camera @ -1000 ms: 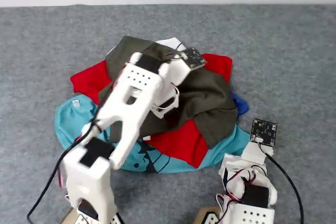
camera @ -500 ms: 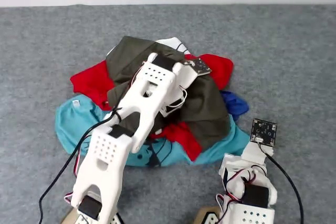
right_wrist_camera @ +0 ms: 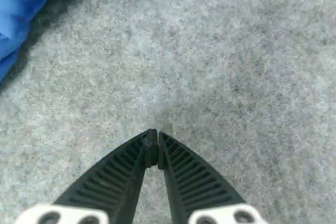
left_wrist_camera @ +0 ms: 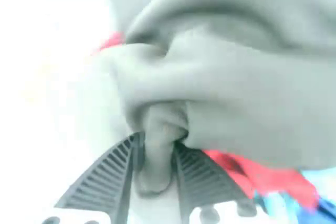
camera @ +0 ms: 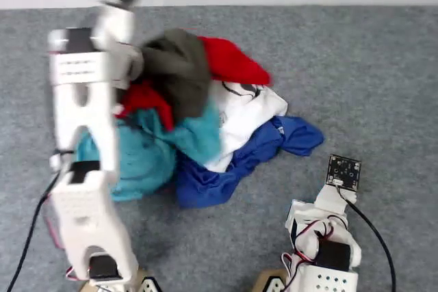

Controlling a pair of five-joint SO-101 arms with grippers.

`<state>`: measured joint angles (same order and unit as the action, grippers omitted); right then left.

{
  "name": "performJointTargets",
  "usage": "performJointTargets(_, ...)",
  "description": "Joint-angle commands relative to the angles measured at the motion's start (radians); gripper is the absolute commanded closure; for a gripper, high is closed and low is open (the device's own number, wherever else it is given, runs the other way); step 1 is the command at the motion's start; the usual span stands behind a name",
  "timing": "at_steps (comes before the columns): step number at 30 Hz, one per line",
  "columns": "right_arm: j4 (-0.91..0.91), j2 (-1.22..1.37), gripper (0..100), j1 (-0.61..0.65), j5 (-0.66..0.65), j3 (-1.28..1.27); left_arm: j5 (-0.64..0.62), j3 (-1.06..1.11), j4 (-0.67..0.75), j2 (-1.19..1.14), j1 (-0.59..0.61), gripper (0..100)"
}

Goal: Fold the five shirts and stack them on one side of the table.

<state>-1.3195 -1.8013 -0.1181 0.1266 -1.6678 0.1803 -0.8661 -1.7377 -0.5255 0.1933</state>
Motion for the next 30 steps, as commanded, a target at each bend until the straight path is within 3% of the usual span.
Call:
performJointTargets(1, 0.015, -0.012, 99.0, 0.004, 0.006, -0.015, -0.009, -0.042, -0.017, 0.184, 0.186, 100)
performJointTargets(8, 0.015, -0.012, 99.0, 0.004, 0.006, -0.015, 0.018, -0.042, -0.015, 0.252, 0.523, 100)
performJointTargets(12, 0.015, -0.012, 99.0, 0.004, 0.006, -0.015, 0.089, -0.008, -0.015, 0.250, 0.621, 100)
performJointTargets(16, 0.015, -0.012, 99.0, 0.004, 0.006, -0.015, 0.230, 0.079, -0.017, 0.264, 0.644, 96)
performJointTargets(22, 0.015, -0.012, 99.0, 0.004, 0.006, -0.015, 0.292, 0.216, -0.017, 0.368, 0.675, 74)
performJointTargets(25, 0.015, -0.012, 99.0, 0.004, 0.006, -0.015, 0.321, 0.259, -0.017, 0.450, 0.664, 72)
performJointTargets(30, 0.015, -0.012, 99.0, 0.004, 0.006, -0.015, 0.328, 0.315, -0.017, 0.583, 0.534, 72)
